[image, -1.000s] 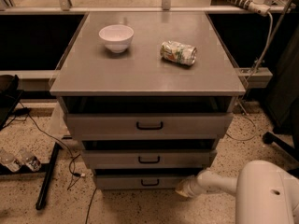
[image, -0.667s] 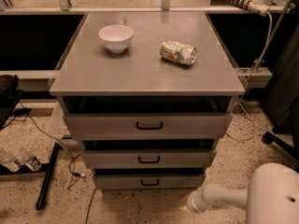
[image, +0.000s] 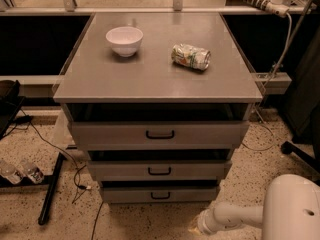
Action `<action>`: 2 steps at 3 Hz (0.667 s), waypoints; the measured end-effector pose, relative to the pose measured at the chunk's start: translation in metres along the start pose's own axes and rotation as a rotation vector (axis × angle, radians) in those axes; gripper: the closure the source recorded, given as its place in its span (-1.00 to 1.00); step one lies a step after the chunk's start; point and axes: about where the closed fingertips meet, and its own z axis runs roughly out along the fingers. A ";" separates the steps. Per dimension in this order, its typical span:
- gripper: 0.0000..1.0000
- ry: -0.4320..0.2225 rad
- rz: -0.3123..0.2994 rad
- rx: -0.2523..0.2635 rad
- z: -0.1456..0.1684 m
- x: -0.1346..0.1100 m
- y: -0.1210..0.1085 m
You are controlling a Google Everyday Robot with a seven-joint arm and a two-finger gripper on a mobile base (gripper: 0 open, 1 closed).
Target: Close bottom drawer
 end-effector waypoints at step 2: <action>-0.79 0.000 0.000 0.000 0.000 0.000 0.000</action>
Offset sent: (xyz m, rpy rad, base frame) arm 0.0006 0.0000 0.0004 0.0000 0.0000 0.0003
